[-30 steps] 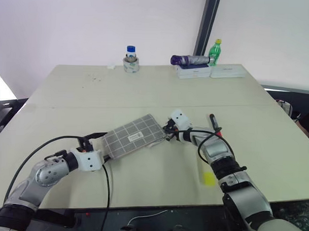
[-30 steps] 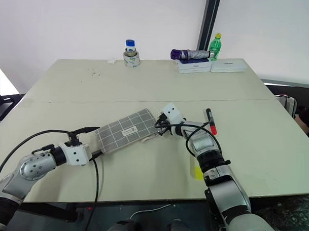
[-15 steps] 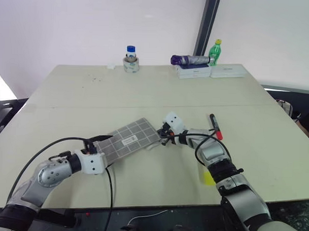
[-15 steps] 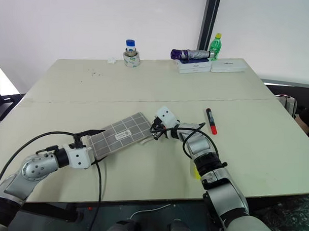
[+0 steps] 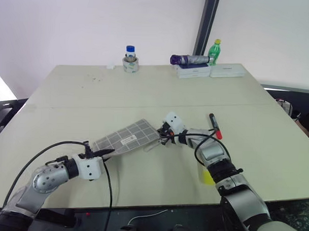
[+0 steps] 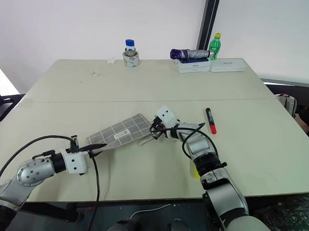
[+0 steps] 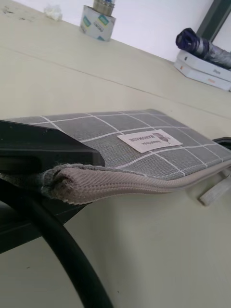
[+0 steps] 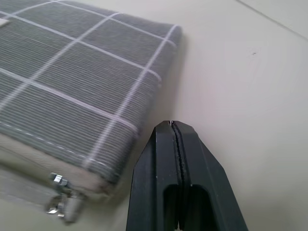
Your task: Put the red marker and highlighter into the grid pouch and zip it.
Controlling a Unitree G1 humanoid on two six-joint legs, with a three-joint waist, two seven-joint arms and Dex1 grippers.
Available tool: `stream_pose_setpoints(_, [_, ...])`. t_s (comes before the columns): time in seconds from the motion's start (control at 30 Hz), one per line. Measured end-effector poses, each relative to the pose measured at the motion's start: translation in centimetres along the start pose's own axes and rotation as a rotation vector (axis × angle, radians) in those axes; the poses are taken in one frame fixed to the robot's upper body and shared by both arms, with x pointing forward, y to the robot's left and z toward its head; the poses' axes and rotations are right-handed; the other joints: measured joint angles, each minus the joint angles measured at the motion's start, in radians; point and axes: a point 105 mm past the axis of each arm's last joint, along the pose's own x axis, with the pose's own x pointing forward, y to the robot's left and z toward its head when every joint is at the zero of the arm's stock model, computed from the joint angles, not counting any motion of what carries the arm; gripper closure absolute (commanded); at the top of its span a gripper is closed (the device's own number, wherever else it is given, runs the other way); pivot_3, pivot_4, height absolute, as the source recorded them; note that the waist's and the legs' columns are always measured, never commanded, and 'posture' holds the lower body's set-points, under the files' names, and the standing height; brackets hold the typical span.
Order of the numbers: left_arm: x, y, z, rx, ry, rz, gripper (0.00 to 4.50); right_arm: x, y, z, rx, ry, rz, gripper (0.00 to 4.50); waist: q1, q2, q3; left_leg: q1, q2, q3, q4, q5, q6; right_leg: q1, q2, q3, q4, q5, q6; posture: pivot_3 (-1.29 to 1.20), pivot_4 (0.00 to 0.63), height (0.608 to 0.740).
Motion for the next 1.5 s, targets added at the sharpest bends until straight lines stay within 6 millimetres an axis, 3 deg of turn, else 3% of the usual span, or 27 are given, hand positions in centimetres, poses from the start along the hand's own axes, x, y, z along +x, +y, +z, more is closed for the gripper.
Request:
stream_pose_setpoints(0.1, [0.2,1.0,0.5,-0.123,-0.005,0.090,4.43,-0.8,-1.9,0.8,-0.041,-0.030,-0.091,4.50,0.004,0.000,0.000,0.000,0.000,0.000,0.001,0.000,0.000,0.000,0.000,0.000,0.000,0.000,0.000,0.00,0.150,0.740])
stream_pose_setpoints(0.13, [0.4,1.3,0.8,-0.161,-0.011,0.113,4.48,-1.3,-2.8,1.2,-0.055,-0.039,-0.122,4.25,0.004,0.000,0.000,-0.001,0.000,0.000,0.001,0.000,0.000,0.000,0.000,0.000,0.000,0.000,0.000,0.00,0.150,0.740])
stream_pose_setpoints(0.2, [0.6,1.9,1.4,-0.214,-0.021,0.158,4.50,-2.5,-4.1,2.1,-0.067,-0.061,-0.161,3.62,0.004,0.000,0.000,-0.001,0.000,0.000,0.001,0.000,0.000,0.000,0.000,0.000,0.000,0.000,0.000,0.00,0.150,0.740])
stream_pose_setpoints(0.33, [1.3,2.5,2.8,-0.282,-0.044,0.224,4.50,-5.3,-6.0,4.0,-0.029,-0.104,-0.202,1.61,0.003,0.000,0.000,-0.001,0.000,0.000,0.000,0.000,0.000,-0.001,0.000,0.000,0.000,0.000,0.000,0.00,0.150,0.740])
stream_pose_setpoints(0.47, [1.7,2.6,3.3,-0.322,-0.050,0.265,4.50,-7.9,-5.8,4.3,0.094,-0.142,-0.156,1.61,0.004,0.000,0.000,-0.001,0.001,0.000,0.000,-0.003,0.004,0.000,0.001,0.001,0.000,0.000,0.000,0.00,0.150,0.740])
stream_pose_setpoints(0.63, [1.9,2.3,3.1,-0.342,-0.035,0.264,4.50,-8.7,-4.0,2.3,0.271,-0.118,-0.063,1.61,0.004,0.000,0.000,-0.001,0.001,0.001,0.000,-0.003,0.005,0.000,0.001,0.001,0.000,0.000,0.000,0.00,0.150,0.740])
stream_pose_setpoints(0.93, [2.1,2.2,3.3,-0.345,-0.041,0.255,4.50,-7.1,-1.7,3.5,0.286,-0.158,-0.017,1.61,0.006,0.000,0.000,-0.001,0.000,0.001,0.001,-0.002,0.004,0.000,0.000,0.001,0.000,0.000,0.000,0.00,0.150,0.740])
stream_pose_setpoints(1.2, [2.2,2.2,3.9,-0.343,-0.063,0.252,4.50,-5.7,-0.9,4.1,0.283,-0.172,0.012,1.61,0.004,0.000,0.000,-0.001,0.001,0.001,0.001,-0.002,0.004,-0.001,0.001,0.001,0.000,0.000,0.000,0.00,0.150,0.740])
stream_pose_setpoints(1.3, [2.2,2.2,4.2,-0.342,-0.069,0.253,4.50,-5.3,-0.6,3.8,0.286,-0.163,0.024,2.46,0.005,0.000,0.000,-0.001,0.001,0.001,0.001,-0.002,0.004,-0.001,0.000,0.001,0.000,0.000,0.000,0.00,0.150,0.740])
stream_pose_setpoints(1.4, [2.3,2.1,4.1,-0.347,-0.067,0.254,4.50,-5.1,-0.6,3.7,0.290,-0.158,0.028,4.11,0.005,0.000,0.000,-0.001,0.000,0.001,0.001,-0.002,0.004,0.000,0.001,0.001,0.000,0.000,0.000,0.00,0.150,0.740])
stream_pose_setpoints(1.43, [2.3,2.0,4.2,-0.348,-0.067,0.253,4.50,-5.1,-0.5,3.8,0.290,-0.159,0.029,4.45,0.005,0.000,0.000,-0.001,0.000,0.001,0.001,-0.002,0.004,-0.001,0.001,0.001,0.000,0.000,0.000,0.00,0.150,0.740])
stream_pose_setpoints(1.5, [2.4,1.9,4.2,-0.351,-0.065,0.254,4.50,-5.1,-0.5,3.8,0.286,-0.159,0.031,4.45,0.004,0.000,0.000,-0.001,0.000,0.001,0.001,-0.002,0.004,-0.001,0.001,0.001,0.000,0.000,0.000,0.00,0.150,0.740])
